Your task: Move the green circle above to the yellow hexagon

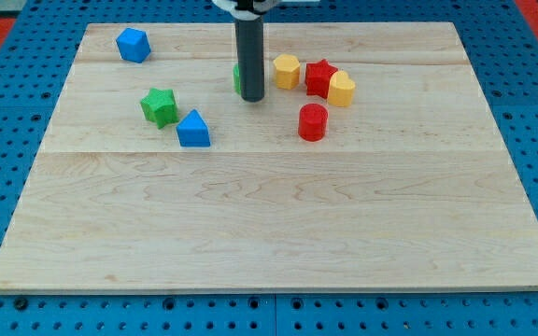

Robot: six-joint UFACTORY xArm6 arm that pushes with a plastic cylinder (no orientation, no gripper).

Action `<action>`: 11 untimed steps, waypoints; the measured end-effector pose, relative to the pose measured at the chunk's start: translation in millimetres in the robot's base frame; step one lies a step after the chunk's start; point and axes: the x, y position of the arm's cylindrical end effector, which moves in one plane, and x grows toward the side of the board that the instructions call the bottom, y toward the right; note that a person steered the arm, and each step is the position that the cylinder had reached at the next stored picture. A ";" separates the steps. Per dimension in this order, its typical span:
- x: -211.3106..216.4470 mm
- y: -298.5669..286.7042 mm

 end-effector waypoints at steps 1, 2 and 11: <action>-21.2 -3.4; -39.3 3.7; -79.1 -74.3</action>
